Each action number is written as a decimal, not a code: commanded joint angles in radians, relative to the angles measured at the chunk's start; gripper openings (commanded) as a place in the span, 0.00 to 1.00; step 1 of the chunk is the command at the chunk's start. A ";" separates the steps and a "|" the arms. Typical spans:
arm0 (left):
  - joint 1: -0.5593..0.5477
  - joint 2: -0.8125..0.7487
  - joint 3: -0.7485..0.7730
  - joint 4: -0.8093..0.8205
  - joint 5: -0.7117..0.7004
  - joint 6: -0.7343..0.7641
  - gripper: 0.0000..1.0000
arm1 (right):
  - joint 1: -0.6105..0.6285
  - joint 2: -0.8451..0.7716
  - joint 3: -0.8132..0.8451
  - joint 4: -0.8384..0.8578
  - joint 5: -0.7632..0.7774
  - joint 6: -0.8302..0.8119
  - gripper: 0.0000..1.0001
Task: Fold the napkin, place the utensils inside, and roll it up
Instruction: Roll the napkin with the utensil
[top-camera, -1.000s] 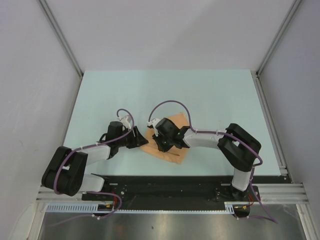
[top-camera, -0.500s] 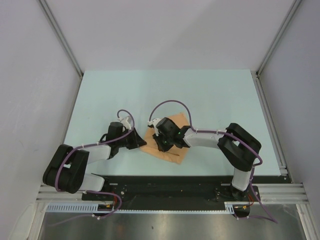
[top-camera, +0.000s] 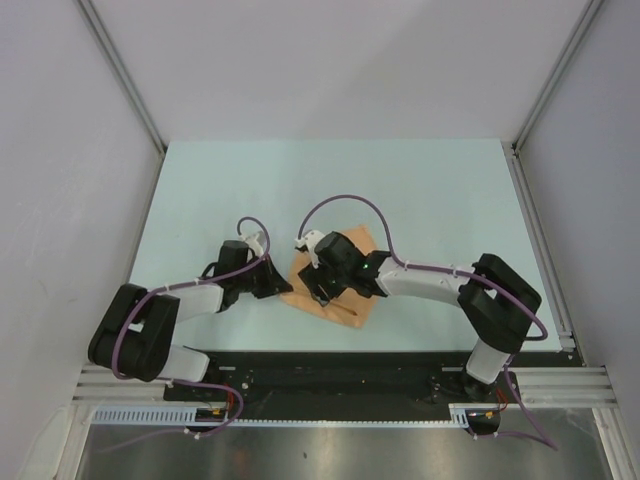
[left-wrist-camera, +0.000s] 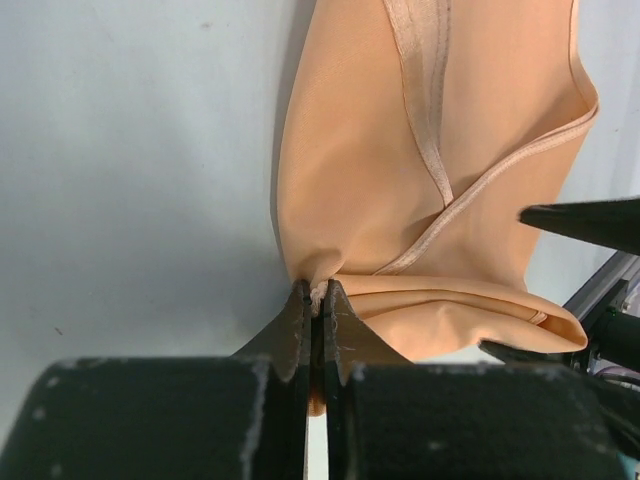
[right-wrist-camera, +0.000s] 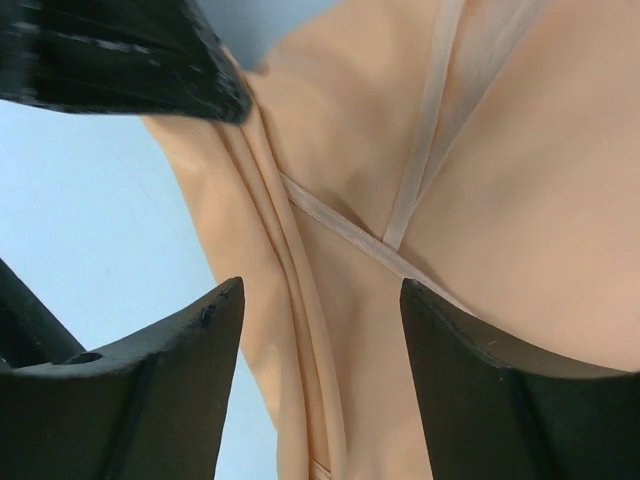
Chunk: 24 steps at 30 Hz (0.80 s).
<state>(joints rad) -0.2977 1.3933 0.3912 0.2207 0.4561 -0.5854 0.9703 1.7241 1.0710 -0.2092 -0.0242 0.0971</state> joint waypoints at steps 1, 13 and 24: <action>0.006 0.024 0.055 -0.105 0.001 -0.004 0.00 | 0.103 -0.041 -0.026 0.108 0.118 -0.095 0.69; 0.006 0.050 0.086 -0.136 0.007 0.007 0.00 | 0.186 0.092 -0.032 0.248 0.230 -0.197 0.70; 0.008 0.058 0.107 -0.139 0.032 0.007 0.00 | 0.125 0.160 -0.031 0.168 0.113 -0.177 0.55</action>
<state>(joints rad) -0.2935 1.4384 0.4713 0.1040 0.4751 -0.5846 1.1282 1.8404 1.0378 0.0017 0.1596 -0.0978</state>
